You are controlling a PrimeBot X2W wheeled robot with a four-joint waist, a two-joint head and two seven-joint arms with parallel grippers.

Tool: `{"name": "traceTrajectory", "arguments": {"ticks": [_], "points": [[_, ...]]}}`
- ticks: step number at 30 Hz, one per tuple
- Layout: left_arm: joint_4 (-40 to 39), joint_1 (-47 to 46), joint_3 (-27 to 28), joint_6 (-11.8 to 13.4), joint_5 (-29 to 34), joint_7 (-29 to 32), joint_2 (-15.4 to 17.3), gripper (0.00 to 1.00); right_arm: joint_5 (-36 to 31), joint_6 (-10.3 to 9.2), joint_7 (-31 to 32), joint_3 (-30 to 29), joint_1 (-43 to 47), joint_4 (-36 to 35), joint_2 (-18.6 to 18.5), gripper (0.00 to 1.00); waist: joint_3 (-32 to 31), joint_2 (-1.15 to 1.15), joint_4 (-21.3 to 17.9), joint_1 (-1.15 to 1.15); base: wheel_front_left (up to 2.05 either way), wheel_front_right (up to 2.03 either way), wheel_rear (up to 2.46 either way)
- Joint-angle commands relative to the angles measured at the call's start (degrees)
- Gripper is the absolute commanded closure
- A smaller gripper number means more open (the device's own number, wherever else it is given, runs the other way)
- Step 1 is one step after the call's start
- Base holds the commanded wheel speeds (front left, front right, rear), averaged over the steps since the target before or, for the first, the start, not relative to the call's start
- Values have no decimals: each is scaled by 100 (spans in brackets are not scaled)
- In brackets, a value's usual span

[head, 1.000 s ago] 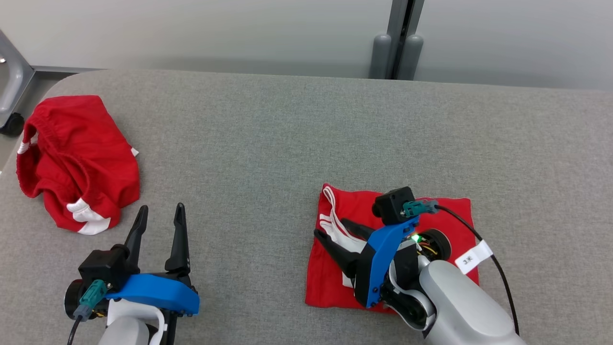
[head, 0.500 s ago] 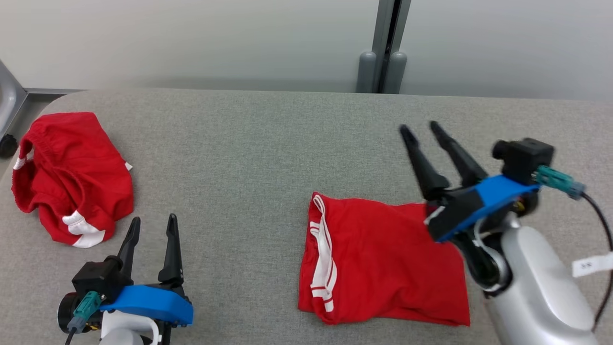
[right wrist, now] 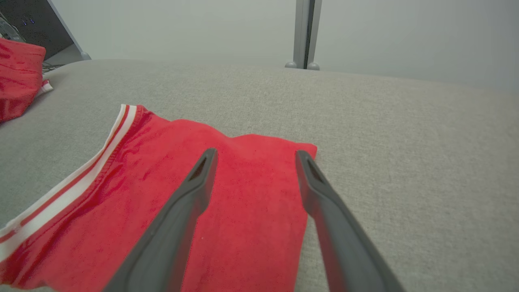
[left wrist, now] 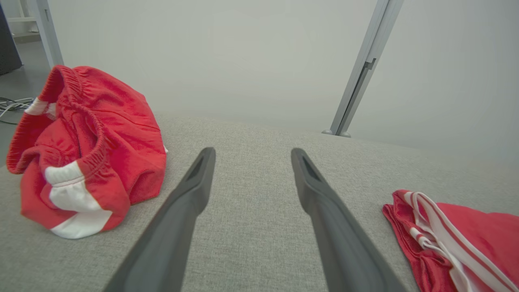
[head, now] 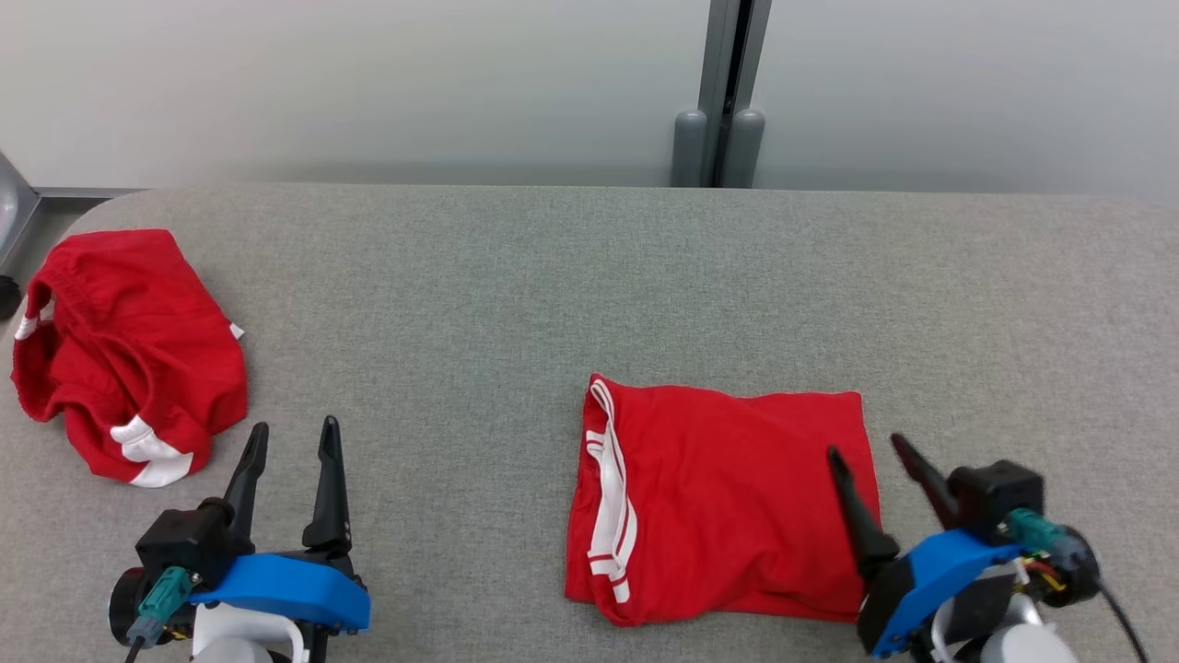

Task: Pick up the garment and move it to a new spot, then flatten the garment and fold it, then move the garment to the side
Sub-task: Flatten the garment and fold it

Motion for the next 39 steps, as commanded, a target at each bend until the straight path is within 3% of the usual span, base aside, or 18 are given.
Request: {"name": "traceTrajectory", "arguments": {"ticks": [1,2,3,8,11,20,27,32,33,34,39], "points": [[-5,-52,-8,-7,38,-24,14,0,-43,3,-2,40,70,26,14,0,6,0,6,0,0,0,0],[2,-90,-32,-17,47,-25,14,0,-72,3,18,341,81,250,66,85,22,0,27,0,0,0,0],[4,-103,-44,-18,50,-25,21,0,-51,3,40,531,59,395,77,100,28,0,39,0,0,0,0],[22,-111,-84,-44,44,-24,42,0,179,2,149,1286,-286,1022,84,100,60,0,103,0,0,0,0],[50,-173,-117,-61,43,-24,33,0,543,3,225,2164,-774,1590,87,100,103,0,208,0,0,0,0],[122,-258,-241,-65,54,-24,-48,0,1323,3,639,3631,-1638,2193,82,100,195,0,552,0,0,0,0],[86,-222,-159,-28,26,-24,-13,0,1931,3,175,3896,-1920,1956,80,100,229,0,551,0,0,0,0],[9,-144,-38,30,16,-23,20,0,2051,3,-492,3600,-2007,1581,80,100,175,0,364,0,0,0,0],[-11,-121,-23,40,18,-24,22,0,1994,2,-621,3439,-1979,1504,77,58,154,0,319,0,0,0,0],[-32,-104,8,46,20,-24,27,0,1896,2,-731,3288,-1935,1438,77,0,129,0,264,0,0,0,0],[-126,18,90,68,51,-24,38,0,1477,2,-1041,2173,-1467,1008,77,0,-10,0,53,0,0,0,0]]}}
